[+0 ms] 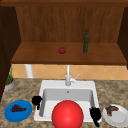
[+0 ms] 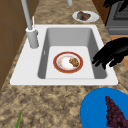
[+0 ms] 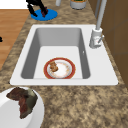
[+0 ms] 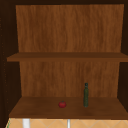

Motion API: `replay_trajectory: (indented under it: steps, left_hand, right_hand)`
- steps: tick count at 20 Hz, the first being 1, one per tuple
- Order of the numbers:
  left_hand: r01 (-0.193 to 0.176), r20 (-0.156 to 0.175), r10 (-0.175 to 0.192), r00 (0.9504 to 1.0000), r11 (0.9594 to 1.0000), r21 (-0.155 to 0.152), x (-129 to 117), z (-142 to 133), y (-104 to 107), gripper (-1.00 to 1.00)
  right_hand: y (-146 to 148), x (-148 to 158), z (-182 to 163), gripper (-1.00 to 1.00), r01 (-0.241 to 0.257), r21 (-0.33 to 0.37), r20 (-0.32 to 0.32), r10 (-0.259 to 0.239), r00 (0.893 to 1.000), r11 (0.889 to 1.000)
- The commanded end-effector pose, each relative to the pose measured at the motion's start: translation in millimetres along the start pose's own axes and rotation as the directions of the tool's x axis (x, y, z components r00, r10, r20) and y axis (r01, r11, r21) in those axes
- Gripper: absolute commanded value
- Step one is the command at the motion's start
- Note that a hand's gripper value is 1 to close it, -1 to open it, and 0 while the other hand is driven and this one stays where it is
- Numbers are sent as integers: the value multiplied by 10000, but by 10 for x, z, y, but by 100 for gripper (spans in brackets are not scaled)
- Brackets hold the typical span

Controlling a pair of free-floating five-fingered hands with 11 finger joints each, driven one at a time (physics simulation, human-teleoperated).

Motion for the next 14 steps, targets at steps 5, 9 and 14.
replay_trajectory:
  steps: [5, 9, 14]
  left_hand:
    - [-133, 19, 133, 9999, 9997, -214, -104, -155, 27, -100]
    - [-221, -15, 221, 9998, 9989, -402, -301, -309, 80, -100]
    - [-158, -66, 154, 9999, 9982, -571, -527, -619, 77, -100]
  right_hand:
    - [0, 0, -1, 0, 55, -74, -18, -55, 10000, 10000]
    - [2, 0, -1, 0, 88, -110, -29, -88, 10000, 9999]
    - [3, 0, -2, 0, 114, -133, -38, -114, 9999, 9998]
